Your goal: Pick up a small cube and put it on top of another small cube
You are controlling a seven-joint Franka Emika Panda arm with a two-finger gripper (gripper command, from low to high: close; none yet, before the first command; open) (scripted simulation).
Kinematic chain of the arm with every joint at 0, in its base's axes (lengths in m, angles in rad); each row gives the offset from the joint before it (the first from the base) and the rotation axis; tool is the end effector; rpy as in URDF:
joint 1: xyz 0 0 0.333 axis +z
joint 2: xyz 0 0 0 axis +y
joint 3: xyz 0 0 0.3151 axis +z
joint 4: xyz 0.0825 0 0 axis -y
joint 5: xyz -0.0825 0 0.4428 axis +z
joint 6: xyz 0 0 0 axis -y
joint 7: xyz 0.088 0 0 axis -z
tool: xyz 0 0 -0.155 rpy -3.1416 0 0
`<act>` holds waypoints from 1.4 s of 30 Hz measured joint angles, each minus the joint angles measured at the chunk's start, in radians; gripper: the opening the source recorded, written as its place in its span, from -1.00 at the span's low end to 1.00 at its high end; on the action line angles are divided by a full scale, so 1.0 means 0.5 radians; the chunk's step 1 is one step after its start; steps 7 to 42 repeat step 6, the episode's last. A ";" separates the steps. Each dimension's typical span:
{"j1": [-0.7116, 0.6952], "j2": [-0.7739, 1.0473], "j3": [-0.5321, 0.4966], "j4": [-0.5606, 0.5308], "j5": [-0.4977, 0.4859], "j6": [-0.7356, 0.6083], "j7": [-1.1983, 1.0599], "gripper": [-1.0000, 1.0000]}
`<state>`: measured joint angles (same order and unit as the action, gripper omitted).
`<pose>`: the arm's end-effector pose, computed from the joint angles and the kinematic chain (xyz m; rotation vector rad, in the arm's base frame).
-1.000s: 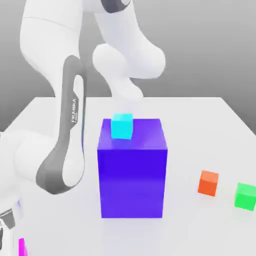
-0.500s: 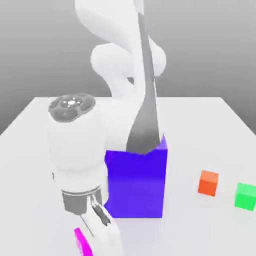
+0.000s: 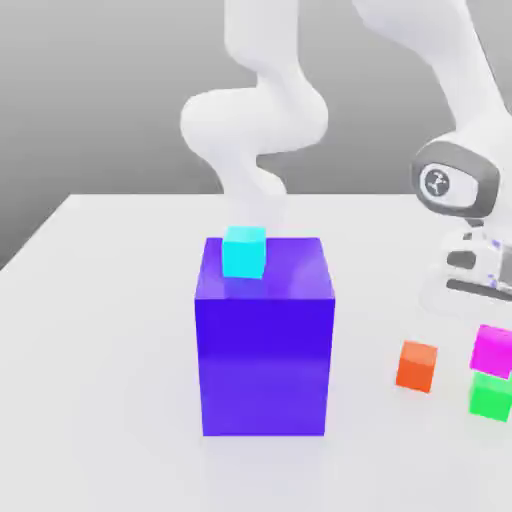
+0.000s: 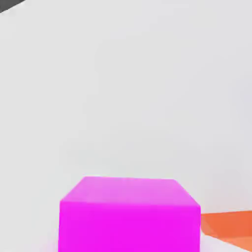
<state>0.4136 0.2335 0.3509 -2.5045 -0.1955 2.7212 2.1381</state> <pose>0.3424 0.3531 0.0968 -2.5861 1.7766 -0.0009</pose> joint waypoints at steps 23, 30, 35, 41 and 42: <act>0.042 0.067 -0.040 0.004 -0.061 0.057 0.049 1.00; 0.042 0.067 -0.040 0.004 -0.061 0.057 0.049 1.00; 0.042 0.067 -0.040 0.004 -0.061 0.057 0.049 1.00; 0.042 0.067 -0.040 0.004 -0.061 0.057 0.049 1.00; 0.042 0.067 -0.040 0.004 -0.061 0.057 0.049 1.00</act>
